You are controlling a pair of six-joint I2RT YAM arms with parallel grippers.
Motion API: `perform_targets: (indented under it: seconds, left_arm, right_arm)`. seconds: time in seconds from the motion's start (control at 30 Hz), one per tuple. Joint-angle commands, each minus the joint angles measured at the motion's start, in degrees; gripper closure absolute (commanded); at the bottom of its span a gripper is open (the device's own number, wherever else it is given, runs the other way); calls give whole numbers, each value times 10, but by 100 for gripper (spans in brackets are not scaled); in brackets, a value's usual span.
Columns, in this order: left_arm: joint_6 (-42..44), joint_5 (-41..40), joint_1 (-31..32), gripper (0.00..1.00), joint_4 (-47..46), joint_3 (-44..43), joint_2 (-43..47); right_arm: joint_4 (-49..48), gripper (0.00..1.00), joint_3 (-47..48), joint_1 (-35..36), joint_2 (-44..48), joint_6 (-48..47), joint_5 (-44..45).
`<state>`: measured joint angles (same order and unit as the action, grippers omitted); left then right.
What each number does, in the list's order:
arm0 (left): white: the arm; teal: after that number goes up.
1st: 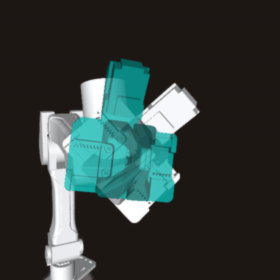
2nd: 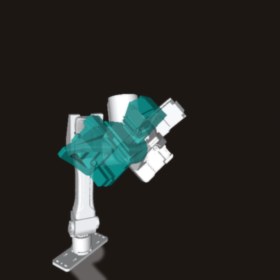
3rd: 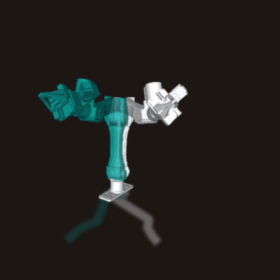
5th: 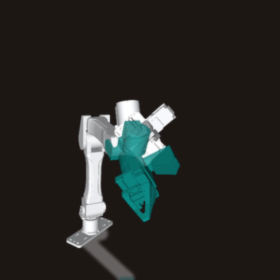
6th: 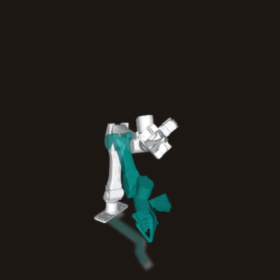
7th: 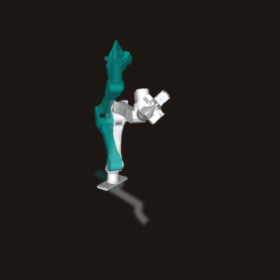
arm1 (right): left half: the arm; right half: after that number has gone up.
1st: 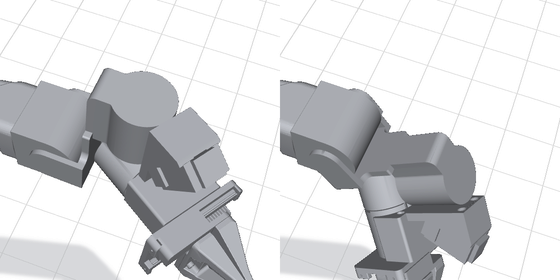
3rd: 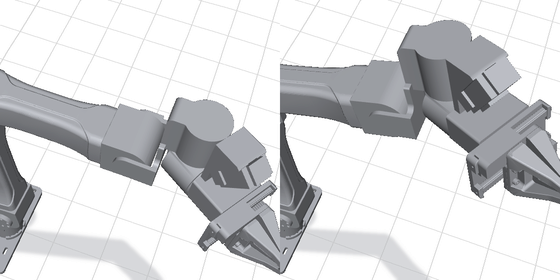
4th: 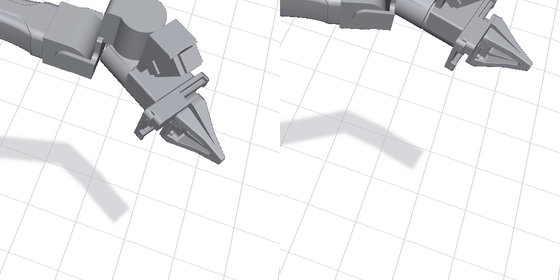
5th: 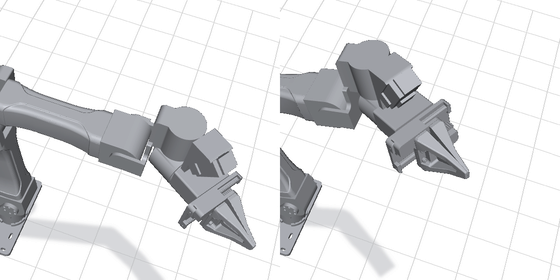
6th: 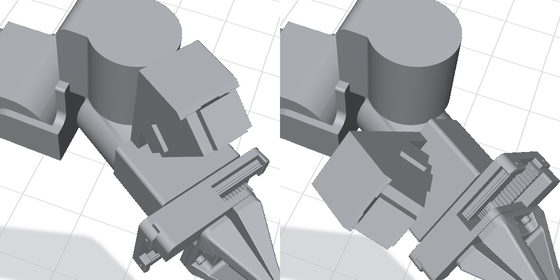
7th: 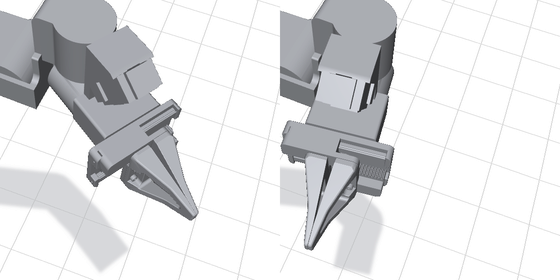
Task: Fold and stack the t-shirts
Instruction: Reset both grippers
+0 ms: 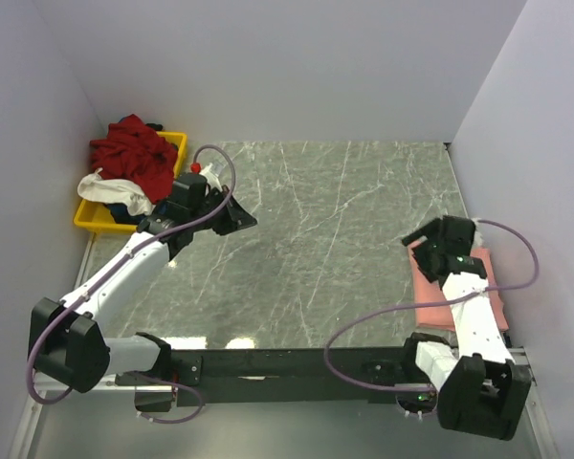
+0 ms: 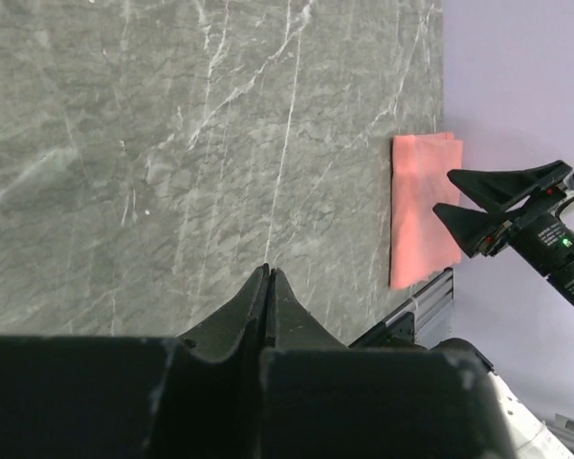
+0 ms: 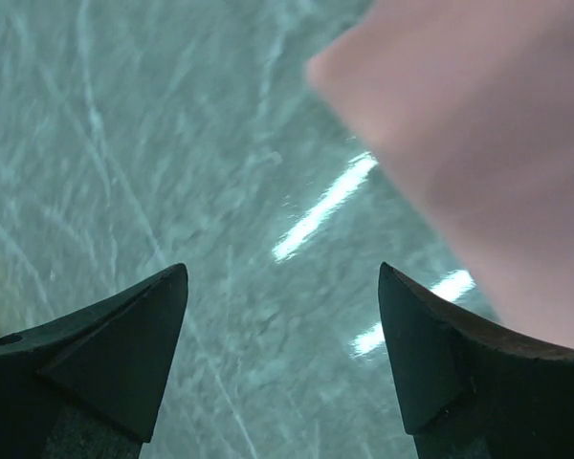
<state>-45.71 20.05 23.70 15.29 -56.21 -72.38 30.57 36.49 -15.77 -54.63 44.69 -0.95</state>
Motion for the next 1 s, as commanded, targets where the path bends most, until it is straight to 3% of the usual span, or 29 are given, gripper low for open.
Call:
perform_targets:
  seconds: [0.0, 0.03, 0.17, 0.27, 0.4, 0.53, 0.97]
  left_arm:
    - [15, -39, -6, 94, 3, 17, 41]
    - [16, -40, -6, 93, 3, 17, 41]
    - [18, -63, -6, 91, 2, 48, 75]
    - [23, -83, -6, 87, 2, 82, 104]
    - [30, -109, -6, 84, 0, 118, 136]
    - [26, -145, -6, 80, -1, 147, 187]
    - [-10, -172, -6, 81, -36, 193, 225]
  right_arm:
    - [-103, 13, 34, 153, -28, 26, 14]
    - [-110, 13, 39, 154, -28, 29, 14]
    - [-113, 12, 90, 366, -84, 41, 91]
    - [-108, 12, 139, 476, -135, 38, 126]
    - [-160, 12, 160, 560, -173, 29, 103]
    - [-181, 12, 157, 600, -184, 10, 88]
    - [-146, 8, 117, 592, -109, -77, 93]
